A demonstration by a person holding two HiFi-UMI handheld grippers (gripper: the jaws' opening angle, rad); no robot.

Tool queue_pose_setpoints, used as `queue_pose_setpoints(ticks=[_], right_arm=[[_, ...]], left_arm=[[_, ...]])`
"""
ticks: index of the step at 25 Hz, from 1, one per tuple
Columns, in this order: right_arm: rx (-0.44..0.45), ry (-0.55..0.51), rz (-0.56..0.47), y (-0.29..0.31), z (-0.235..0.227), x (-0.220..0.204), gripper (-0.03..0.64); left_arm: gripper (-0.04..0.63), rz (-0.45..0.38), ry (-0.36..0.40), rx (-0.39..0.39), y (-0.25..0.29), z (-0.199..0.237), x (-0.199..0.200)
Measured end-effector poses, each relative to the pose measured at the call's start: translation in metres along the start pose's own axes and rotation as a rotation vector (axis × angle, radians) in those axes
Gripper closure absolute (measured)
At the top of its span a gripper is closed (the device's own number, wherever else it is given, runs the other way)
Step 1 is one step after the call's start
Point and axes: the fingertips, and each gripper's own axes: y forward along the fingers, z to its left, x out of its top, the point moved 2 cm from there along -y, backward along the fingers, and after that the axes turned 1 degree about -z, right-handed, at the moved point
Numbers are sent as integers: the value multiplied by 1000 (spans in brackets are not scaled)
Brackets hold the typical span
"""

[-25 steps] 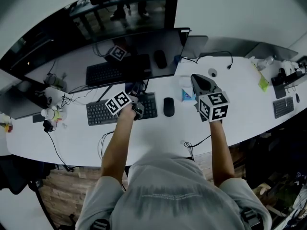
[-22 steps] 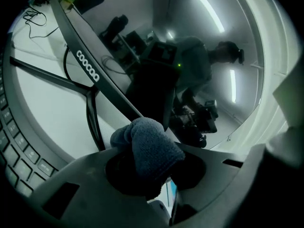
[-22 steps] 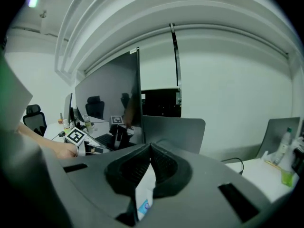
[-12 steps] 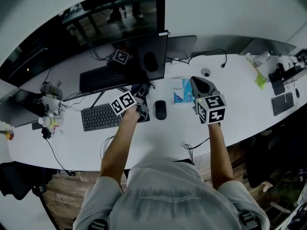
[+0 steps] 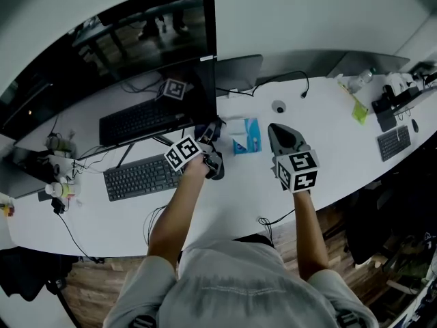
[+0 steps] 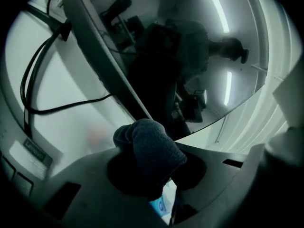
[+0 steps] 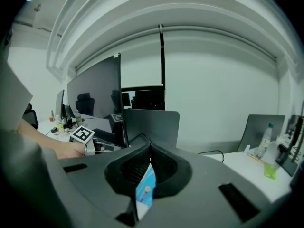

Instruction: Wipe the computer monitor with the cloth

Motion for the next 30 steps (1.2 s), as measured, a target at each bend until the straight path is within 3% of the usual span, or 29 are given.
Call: queue_pose_setpoints(ticks=[4,9,19,24,30], right_arm=[[-23,6,11,-11,-11,-10,615],[-50,45,21,-19,-22,-24,615],[-75,78,25,-34,-28,-41,615],[-90,94,25,-38,-26,-47,615],[-110,92,41,-46,-29,-54,615]], left_arm=[[515,-124,-100,-3,6,-1,-1],[518,-196,-168,-22,6,-1,-4],[526,-246,-209,-16,5,-3,-6],[525,-179,-119,8,12,-10,-15],[525,-194,-189,13,21,-15,-18]])
